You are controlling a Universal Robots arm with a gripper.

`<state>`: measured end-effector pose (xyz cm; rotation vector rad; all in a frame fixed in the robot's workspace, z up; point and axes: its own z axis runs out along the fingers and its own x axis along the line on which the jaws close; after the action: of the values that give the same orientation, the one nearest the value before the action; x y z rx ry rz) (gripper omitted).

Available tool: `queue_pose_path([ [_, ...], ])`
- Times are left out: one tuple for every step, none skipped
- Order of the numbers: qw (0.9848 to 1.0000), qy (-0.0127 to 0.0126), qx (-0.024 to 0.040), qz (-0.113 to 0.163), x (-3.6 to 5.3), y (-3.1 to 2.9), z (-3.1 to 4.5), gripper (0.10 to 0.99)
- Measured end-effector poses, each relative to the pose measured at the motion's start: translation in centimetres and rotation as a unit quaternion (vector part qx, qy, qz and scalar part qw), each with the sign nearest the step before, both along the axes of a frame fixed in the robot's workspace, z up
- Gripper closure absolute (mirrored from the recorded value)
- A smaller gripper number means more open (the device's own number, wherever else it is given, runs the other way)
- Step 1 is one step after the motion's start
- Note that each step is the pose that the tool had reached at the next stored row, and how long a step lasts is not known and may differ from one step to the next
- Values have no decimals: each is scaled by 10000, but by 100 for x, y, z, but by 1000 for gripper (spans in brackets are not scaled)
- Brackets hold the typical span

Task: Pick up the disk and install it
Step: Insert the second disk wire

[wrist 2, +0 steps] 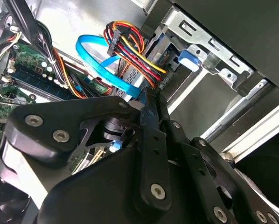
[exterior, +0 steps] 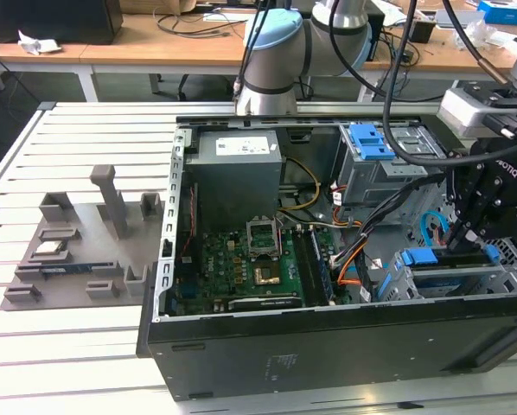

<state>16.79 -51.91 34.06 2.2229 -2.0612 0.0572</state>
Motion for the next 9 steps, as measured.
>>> queue_pose_path([
  [10000,0,0,0,0,0,-1,925],
  [10000,0,1,0,0,0,-1,925],
  [10000,0,2,0,0,0,-2,925],
  [10000,0,6,0,0,0,-5,925],
  [10000,0,5,0,0,-1,-5,914],
  [10000,0,4,0,0,-1,-5,851],
  [10000,0,0,0,0,-1,0,851],
  [10000,0,-1,0,0,2,54,851],
  [10000,0,-2,0,0,10,101,851],
])
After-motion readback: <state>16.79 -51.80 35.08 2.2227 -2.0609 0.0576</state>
